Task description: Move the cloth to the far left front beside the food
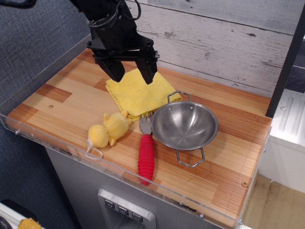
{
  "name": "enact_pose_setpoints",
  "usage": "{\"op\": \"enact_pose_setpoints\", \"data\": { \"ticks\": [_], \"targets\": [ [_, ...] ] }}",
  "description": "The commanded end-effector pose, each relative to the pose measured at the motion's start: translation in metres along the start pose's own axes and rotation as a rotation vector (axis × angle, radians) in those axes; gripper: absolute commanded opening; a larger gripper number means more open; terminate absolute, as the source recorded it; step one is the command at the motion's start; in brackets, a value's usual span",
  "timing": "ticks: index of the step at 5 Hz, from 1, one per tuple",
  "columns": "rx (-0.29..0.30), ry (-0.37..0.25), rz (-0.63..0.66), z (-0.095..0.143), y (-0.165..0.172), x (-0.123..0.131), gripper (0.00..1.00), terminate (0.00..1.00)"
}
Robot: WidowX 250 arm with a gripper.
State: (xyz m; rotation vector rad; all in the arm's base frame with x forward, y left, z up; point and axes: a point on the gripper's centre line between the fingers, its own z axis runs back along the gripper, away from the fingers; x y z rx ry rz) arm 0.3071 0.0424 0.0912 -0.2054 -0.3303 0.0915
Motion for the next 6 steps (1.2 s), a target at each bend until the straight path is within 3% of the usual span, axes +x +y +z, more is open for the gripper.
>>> {"op": "enact_pose_setpoints", "data": {
  "ticks": [1,4,6],
  "targets": [
    [0.000,0.000,0.000,0.000,0.000,0.000,1.00,0.00],
    [0.032,0.012,0.029,-0.003,0.007,0.016,1.00,0.00],
    [0.091,0.030,0.024,-0.010,0.019,0.046,1.00,0.00]
  ]
}}
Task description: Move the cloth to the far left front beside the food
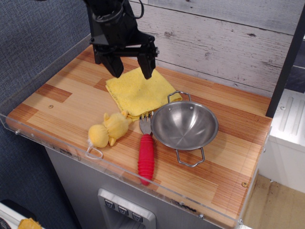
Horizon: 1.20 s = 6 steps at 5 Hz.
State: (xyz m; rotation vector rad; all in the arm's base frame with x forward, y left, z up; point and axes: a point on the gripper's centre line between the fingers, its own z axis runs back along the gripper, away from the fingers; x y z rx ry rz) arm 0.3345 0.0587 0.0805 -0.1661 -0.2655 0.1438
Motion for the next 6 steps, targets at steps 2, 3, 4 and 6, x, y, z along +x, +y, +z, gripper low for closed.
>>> {"op": "enact_pose_setpoints", "data": {
  "ticks": [2,3,4,6],
  "targets": [
    [0.066,0.028,-0.030,-0.025,0.007,0.026,1.00,0.00],
    [0.076,0.048,-0.029,-0.036,0.007,0.024,1.00,0.00],
    [0.089,0.068,-0.042,-0.049,0.004,0.018,1.00,0.00],
    [0.103,0.012,-0.004,-0.072,0.008,0.009,1.00,0.00]
  ]
}}
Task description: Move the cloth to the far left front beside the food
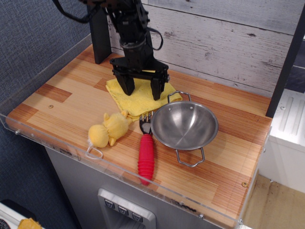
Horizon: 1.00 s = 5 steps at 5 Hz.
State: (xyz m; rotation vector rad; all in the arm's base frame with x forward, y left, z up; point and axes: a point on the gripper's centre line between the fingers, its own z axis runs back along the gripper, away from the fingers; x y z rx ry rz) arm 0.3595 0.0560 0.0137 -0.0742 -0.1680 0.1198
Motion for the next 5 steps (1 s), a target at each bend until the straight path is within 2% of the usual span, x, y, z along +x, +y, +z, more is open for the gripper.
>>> {"op": "enact_pose_setpoints", "data": {
  "ticks": [1,5],
  "targets": [
    [0.020,-0.083,0.058,-0.002,0.008,-0.002,1.00,0.00],
    [0.082,-0.070,0.143,-0.002,0.047,-0.030,1.00,0.00]
  ]
}}
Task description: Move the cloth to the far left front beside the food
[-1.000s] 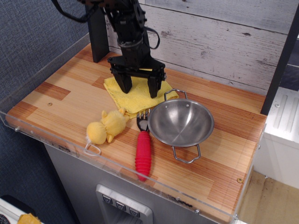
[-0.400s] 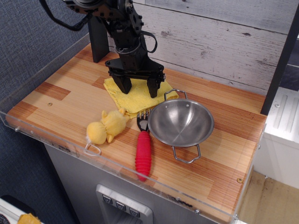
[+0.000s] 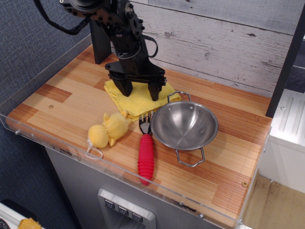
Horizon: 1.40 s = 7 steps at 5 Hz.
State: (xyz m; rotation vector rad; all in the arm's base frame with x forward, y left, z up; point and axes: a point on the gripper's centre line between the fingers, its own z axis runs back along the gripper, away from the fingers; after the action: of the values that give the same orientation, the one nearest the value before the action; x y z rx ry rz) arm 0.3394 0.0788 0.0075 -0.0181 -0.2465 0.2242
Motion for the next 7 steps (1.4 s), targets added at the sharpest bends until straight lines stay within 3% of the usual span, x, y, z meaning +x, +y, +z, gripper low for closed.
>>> {"op": "enact_pose_setpoints", "data": {
  "ticks": [1,4,7],
  "targets": [
    [0.040,0.006,0.065,0.002,0.035,-0.009,1.00,0.00],
    [0.064,0.016,0.118,0.003,0.085,-0.037,1.00,0.00],
    [0.061,0.049,0.049,0.021,0.092,-0.092,1.00,0.00]
  ]
}}
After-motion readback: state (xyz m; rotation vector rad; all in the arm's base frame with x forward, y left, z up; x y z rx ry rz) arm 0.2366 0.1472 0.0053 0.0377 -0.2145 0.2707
